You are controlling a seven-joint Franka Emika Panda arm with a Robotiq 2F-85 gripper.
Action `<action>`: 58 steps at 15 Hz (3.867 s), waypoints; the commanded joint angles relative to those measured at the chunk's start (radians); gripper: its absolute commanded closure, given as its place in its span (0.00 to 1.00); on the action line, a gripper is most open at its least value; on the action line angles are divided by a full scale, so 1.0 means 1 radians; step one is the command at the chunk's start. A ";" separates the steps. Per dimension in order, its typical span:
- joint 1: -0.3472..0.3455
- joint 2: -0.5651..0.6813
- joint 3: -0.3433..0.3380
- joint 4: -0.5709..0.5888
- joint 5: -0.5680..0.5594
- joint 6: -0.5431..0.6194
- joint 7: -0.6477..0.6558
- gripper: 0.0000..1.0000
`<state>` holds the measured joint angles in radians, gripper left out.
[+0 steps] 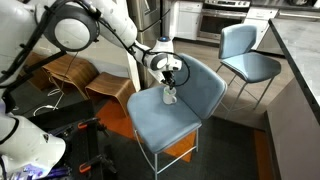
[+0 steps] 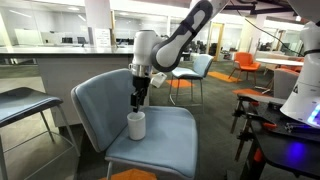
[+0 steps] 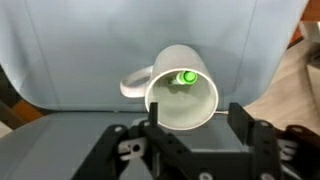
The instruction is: Remove the green marker from the white mug
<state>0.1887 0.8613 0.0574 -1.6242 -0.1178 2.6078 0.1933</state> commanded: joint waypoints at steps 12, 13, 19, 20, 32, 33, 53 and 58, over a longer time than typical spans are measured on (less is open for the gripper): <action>-0.019 0.184 0.019 0.285 0.070 -0.214 -0.077 0.43; -0.019 0.193 0.019 0.296 0.072 -0.220 -0.076 0.43; -0.017 0.243 0.013 0.351 0.089 -0.242 -0.049 0.49; -0.018 0.250 0.014 0.358 0.100 -0.238 -0.038 0.52; -0.026 0.287 -0.006 0.406 0.196 -0.192 0.041 0.50; -0.025 0.285 -0.008 0.406 0.196 -0.181 0.041 0.51; 0.001 0.315 -0.025 0.390 0.161 -0.188 0.006 0.53; -0.003 0.305 -0.012 0.395 0.144 -0.249 -0.037 0.70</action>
<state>0.1828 1.1683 0.0407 -1.2401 0.0391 2.4210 0.1962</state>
